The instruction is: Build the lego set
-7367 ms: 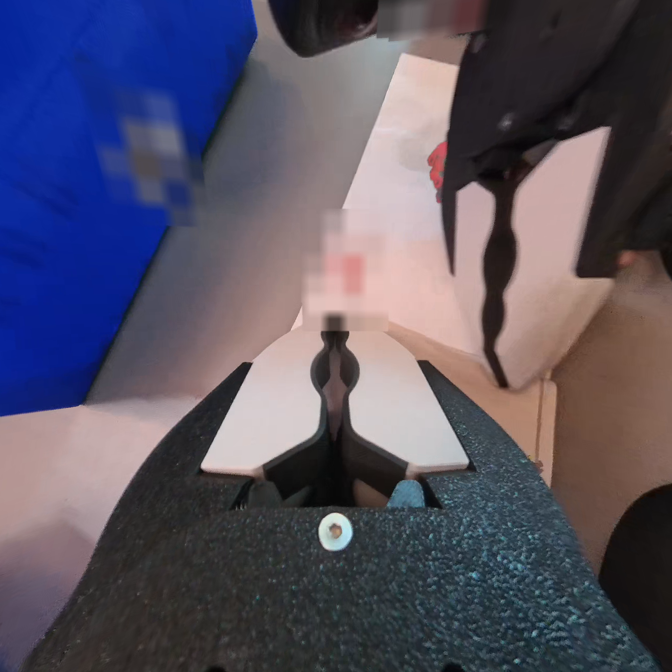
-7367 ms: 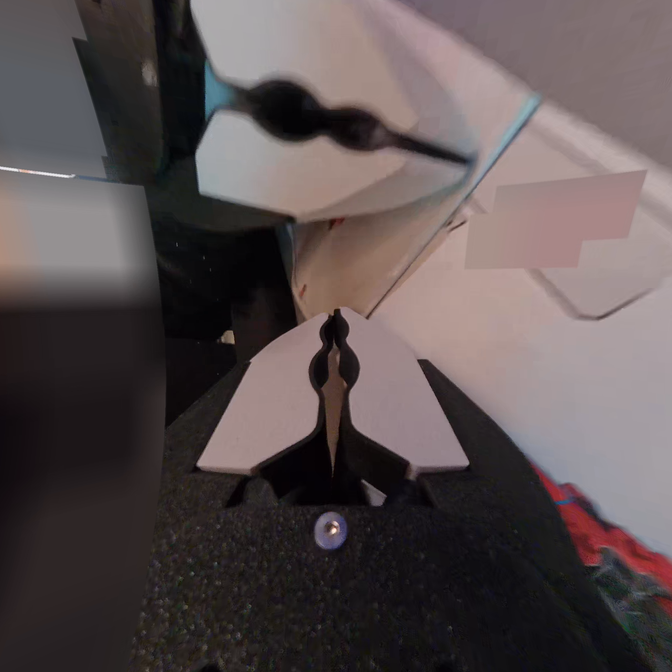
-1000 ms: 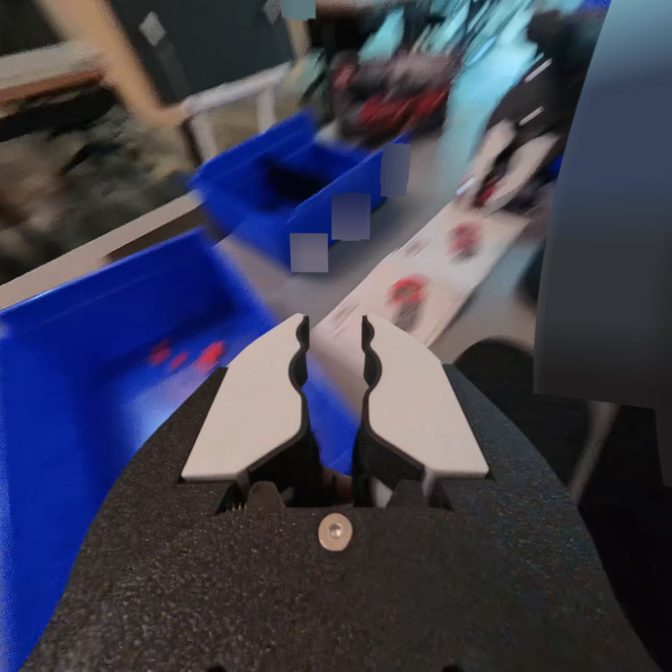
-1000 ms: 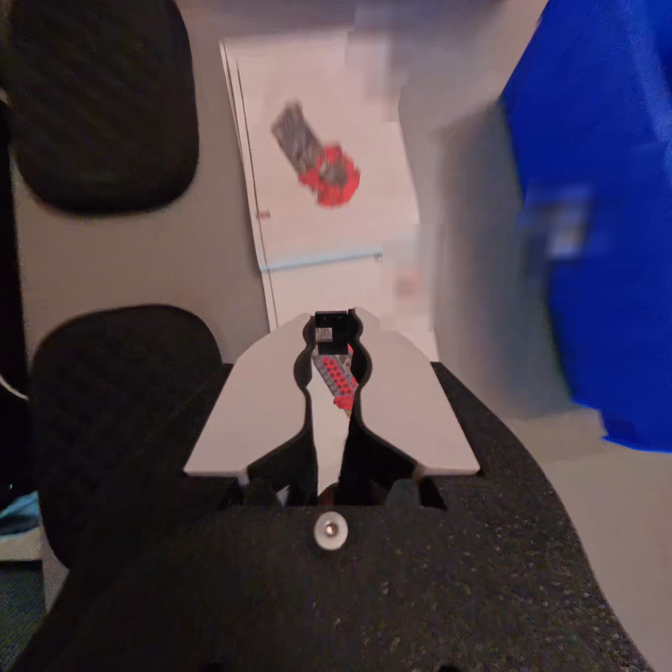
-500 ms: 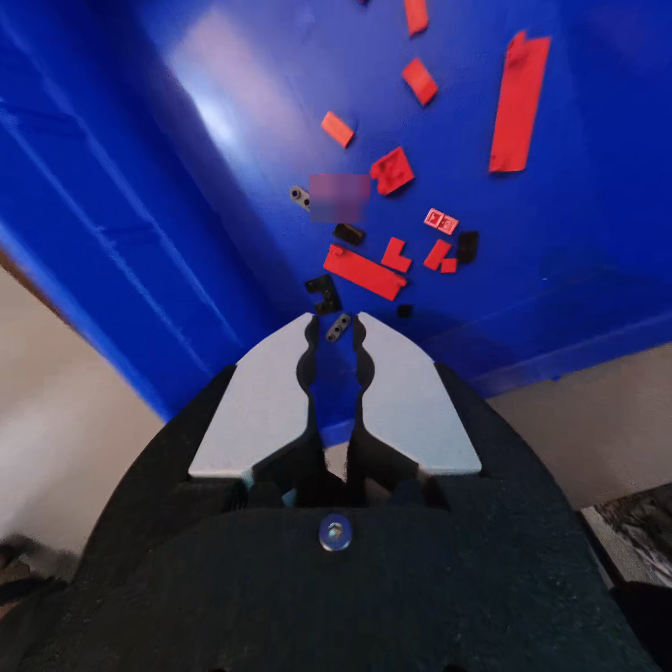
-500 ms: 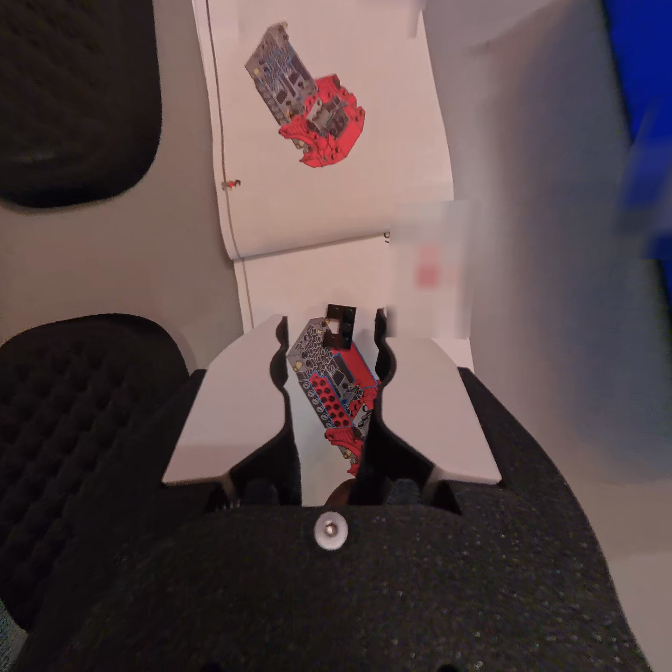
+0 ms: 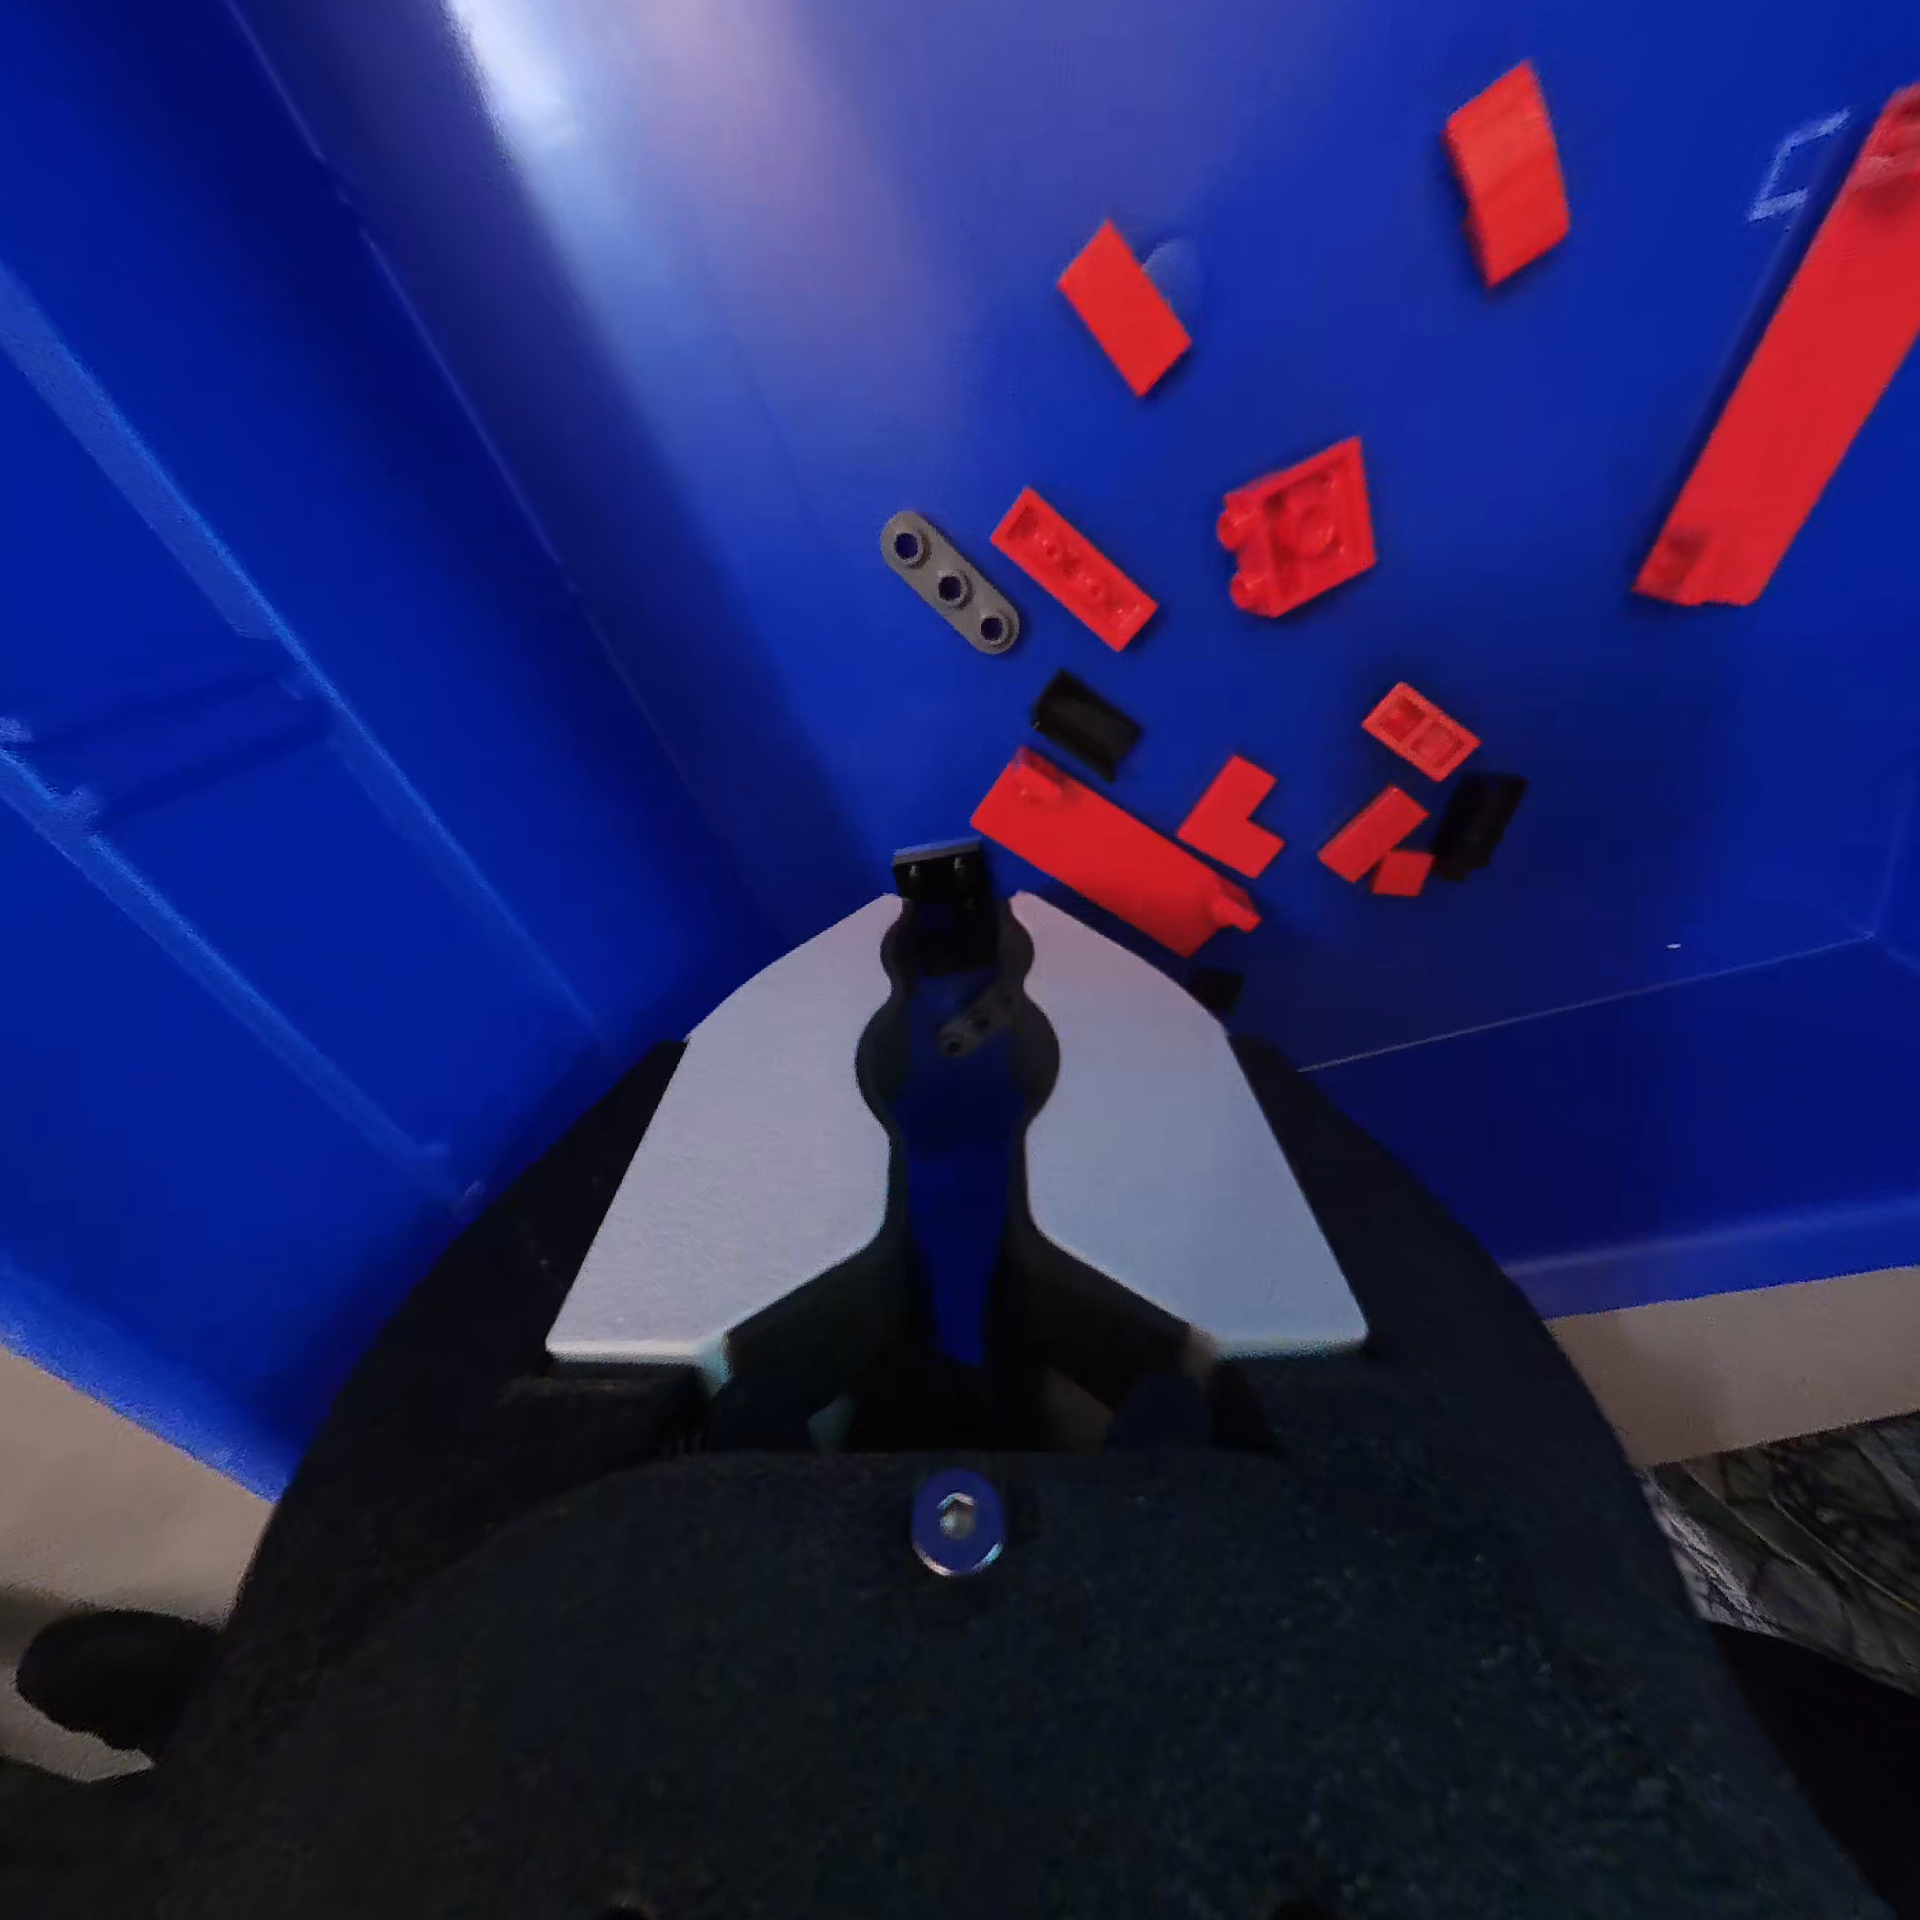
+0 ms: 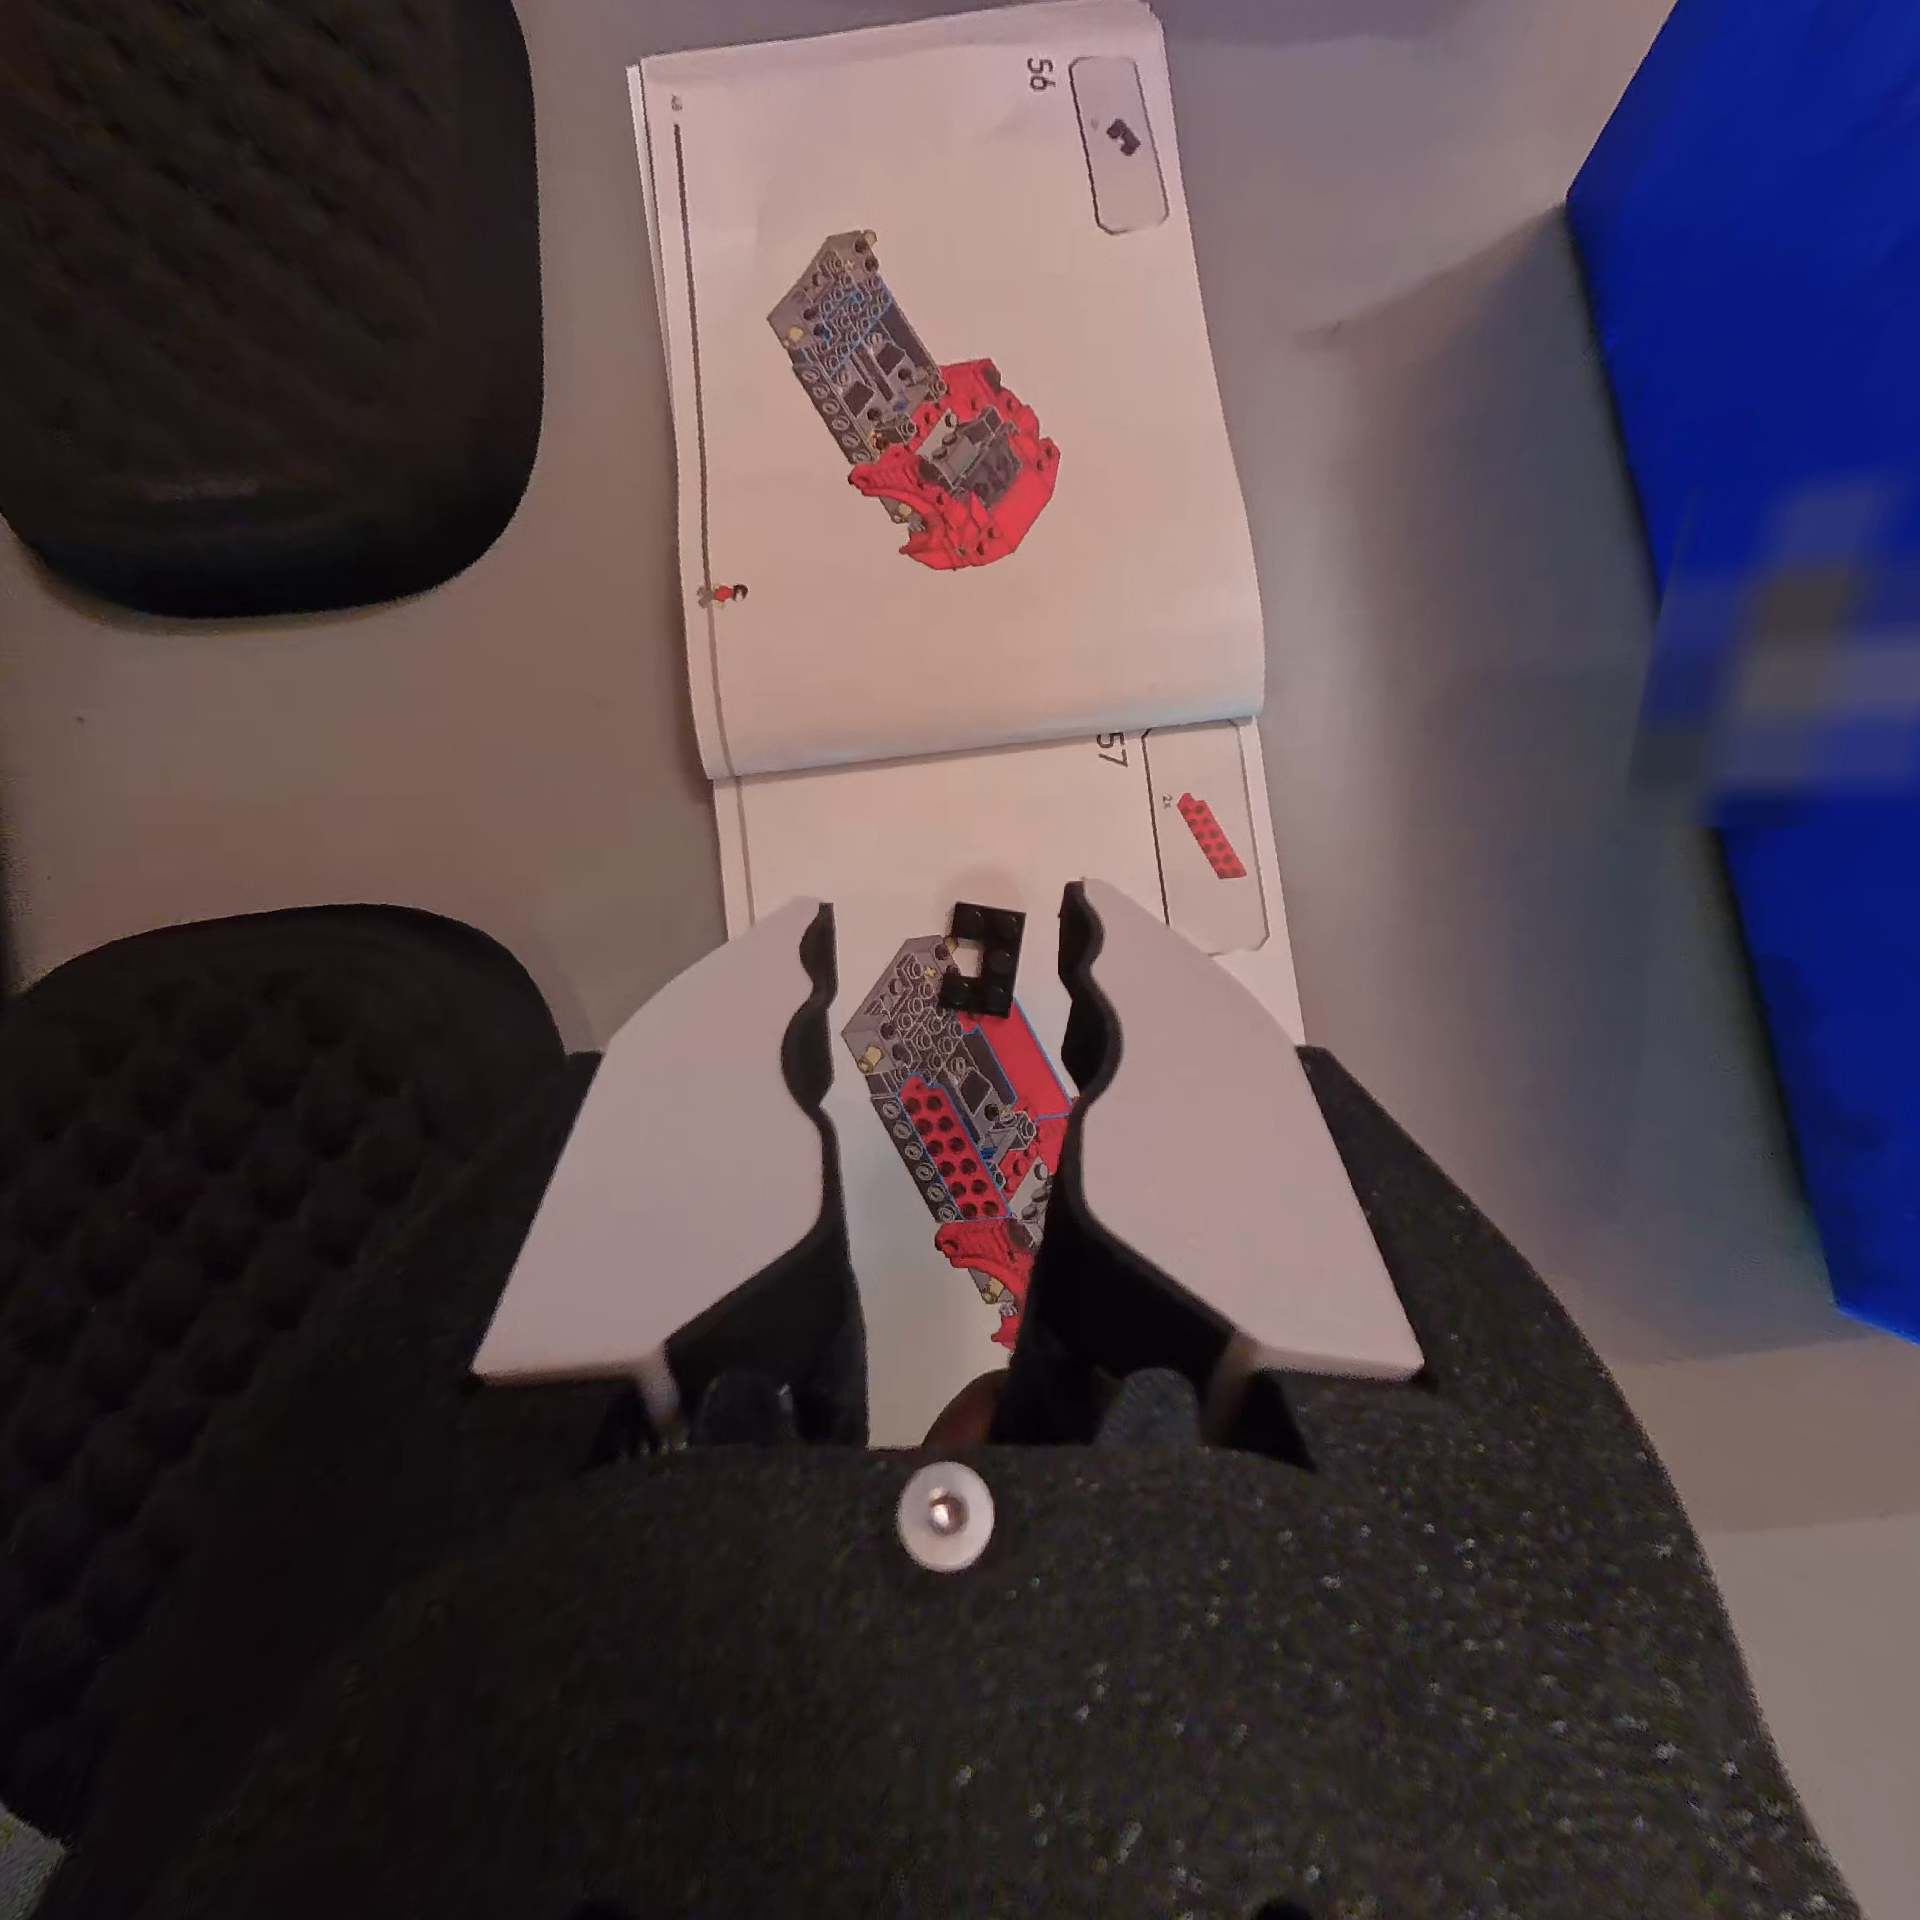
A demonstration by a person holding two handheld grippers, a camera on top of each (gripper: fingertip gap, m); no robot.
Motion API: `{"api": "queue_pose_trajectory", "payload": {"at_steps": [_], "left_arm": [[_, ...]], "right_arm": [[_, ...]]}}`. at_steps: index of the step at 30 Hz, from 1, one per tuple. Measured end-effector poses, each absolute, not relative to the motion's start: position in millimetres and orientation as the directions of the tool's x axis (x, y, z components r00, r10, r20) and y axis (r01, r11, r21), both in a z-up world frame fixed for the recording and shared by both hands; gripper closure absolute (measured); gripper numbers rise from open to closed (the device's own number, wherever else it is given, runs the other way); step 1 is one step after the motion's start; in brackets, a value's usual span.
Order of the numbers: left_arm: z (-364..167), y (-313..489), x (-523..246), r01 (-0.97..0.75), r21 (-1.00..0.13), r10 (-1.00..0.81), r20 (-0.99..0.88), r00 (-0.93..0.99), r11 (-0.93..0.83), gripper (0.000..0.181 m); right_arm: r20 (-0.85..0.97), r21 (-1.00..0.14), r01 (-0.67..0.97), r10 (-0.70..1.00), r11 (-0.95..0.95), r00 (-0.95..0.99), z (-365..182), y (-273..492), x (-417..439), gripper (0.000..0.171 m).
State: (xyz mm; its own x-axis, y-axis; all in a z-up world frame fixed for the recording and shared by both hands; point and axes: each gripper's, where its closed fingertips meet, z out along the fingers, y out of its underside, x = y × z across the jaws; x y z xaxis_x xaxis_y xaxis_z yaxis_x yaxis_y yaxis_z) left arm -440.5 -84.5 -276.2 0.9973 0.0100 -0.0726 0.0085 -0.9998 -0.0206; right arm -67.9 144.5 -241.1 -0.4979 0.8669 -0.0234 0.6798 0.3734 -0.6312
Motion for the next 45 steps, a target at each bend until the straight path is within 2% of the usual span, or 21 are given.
{"api": "queue_pose_trajectory", "payload": {"at_steps": [4,8,10,12,15,17,19,22,25,28,31,35,39,41,43,45], "left_arm": [[-276,-85,-437,-0.024,-0.049,-0.021,-0.059,0.998,-0.999,0.175],[-261,-86,-431,-0.015,-0.163,-0.006,-0.056,0.998,-0.987,0.175],[-238,-79,-424,-0.042,-0.277,-0.024,-0.069,0.997,-0.96,0.175],[-204,-62,-402,-0.118,-0.445,-0.095,-0.072,0.993,-0.888,0.176],[-142,-25,-322,-0.275,-0.728,-0.342,-0.059,0.938,-0.628,0.176],[-112,-12,-255,-0.335,-0.83,-0.532,-0.056,0.845,-0.445,0.176],[-96,-7,-193,-0.325,-0.888,-0.699,-0.005,0.715,-0.326,0.176],[-93,-5,-127,-0.287,-0.915,-0.854,0.104,0.51,-0.283,0.176],[-97,-1,-92,-0.294,-0.909,-0.904,0.164,0.394,-0.293,0.176],[-95,0,-74,-0.297,-0.908,-0.925,0.195,0.325,-0.296,0.176],[-93,-4,-61,-0.298,-0.904,-0.937,0.232,0.261,-0.307,0.176],[-96,-9,-48,-0.329,-0.889,-0.943,0.262,0.204,-0.318,0.176],[-99,-11,-41,-0.346,-0.875,-0.94,0.3,0.16,-0.338,0.175],[-102,-5,-44,-0.339,-0.871,-0.931,0.3,0.207,-0.356,0.173],[-108,7,-52,-0.315,-0.875,-0.912,0.272,0.307,-0.367,0.163],[-120,20,-64,-0.282,-0.888,-0.872,0.217,0.44,-0.364,0.158]], "right_arm": [[-0.008,-0.644,0.663,0.863,0.382,-0.505,-238,141,-69,0.13],[-0.001,-0.642,0.662,0.862,0.388,-0.506,-238,141,-67,0.131],[0.003,-0.645,0.658,0.862,0.389,-0.507,-238,142,-69,0.132],[-0.002,-0.676,0.633,0.858,0.377,-0.513,-230,139,-74,0.133],[-0.024,-0.79,0.527,0.844,0.312,-0.535,-207,121,-89,0.134],[-0.025,-0.871,0.416,0.824,0.26,-0.567,-182,102,-100,0.136],[0.031,-0.933,0.266,0.791,0.242,-0.611,-151,82,-105,0.143],[0.194,-0.957,0.034,0.719,0.29,-0.668,-108,53,-102,0.148],[0.368,-0.913,-0.145,0.619,0.381,-0.694,-81,29,-87,0.148],[0.487,-0.844,-0.234,0.509,0.482,-0.71,-81,16,-72,0.15],[0.57,-0.784,-0.272,0.476,0.558,-0.67,-84,14,-67,0.151],[0.598,-0.756,-0.289,0.44,0.587,-0.67,-91,8,-61,0.151],[0.6,-0.742,-0.291,0.404,0.604,-0.691,-95,1,-54,0.165],[0.582,-0.749,-0.251,0.43,0.613,-0.69,-96,9,-49,0.166],[0.569,-0.761,-0.183,0.505,0.622,-0.649,-97,28,-38,0.166],[0.559,-0.757,-0.024,0.628,0.653,-0.541,-109,71,-34,0.166]]}}
